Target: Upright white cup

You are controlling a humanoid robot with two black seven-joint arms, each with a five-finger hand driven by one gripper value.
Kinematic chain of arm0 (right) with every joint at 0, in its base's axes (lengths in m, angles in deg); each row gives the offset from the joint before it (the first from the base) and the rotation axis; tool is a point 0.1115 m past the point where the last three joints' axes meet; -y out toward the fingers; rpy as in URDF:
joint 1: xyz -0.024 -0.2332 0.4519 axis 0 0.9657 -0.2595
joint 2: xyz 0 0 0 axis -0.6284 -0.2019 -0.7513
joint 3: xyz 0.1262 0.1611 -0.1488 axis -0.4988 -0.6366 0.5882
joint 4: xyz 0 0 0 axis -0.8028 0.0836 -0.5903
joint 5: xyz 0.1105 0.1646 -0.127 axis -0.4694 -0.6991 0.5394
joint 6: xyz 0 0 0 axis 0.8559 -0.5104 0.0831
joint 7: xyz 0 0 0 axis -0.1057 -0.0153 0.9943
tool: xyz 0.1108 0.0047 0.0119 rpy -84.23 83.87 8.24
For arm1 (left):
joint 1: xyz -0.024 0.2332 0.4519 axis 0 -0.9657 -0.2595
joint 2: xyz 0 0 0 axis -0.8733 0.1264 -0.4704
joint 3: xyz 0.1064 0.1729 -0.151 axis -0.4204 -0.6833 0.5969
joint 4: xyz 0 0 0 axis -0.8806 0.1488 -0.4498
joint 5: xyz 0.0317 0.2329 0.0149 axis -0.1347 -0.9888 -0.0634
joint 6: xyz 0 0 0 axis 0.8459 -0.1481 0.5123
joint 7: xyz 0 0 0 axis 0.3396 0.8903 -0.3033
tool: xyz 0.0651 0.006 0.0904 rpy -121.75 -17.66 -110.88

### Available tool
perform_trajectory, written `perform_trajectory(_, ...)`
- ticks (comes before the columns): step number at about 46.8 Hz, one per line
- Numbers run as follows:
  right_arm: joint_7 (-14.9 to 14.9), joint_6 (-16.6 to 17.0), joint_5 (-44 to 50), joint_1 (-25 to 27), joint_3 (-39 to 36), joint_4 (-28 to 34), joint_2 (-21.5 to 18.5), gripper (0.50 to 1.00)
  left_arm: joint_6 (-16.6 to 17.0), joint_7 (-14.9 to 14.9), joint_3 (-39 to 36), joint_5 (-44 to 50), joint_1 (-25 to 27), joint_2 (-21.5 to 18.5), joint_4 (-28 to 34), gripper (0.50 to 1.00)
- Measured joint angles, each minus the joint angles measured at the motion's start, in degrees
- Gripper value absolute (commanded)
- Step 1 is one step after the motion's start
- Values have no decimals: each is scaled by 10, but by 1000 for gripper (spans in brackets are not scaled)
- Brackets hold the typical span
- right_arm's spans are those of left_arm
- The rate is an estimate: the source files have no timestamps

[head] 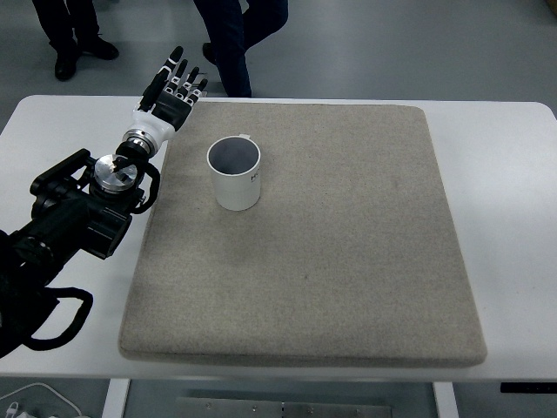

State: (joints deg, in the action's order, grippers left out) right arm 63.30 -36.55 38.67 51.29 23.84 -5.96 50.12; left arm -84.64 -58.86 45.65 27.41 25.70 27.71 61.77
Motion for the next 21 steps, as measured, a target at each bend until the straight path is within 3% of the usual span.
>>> perform_trajectory(21, 0, 0, 0, -4, -1, 0, 0, 930, 1, 0, 1, 0, 0, 0, -1, 996)
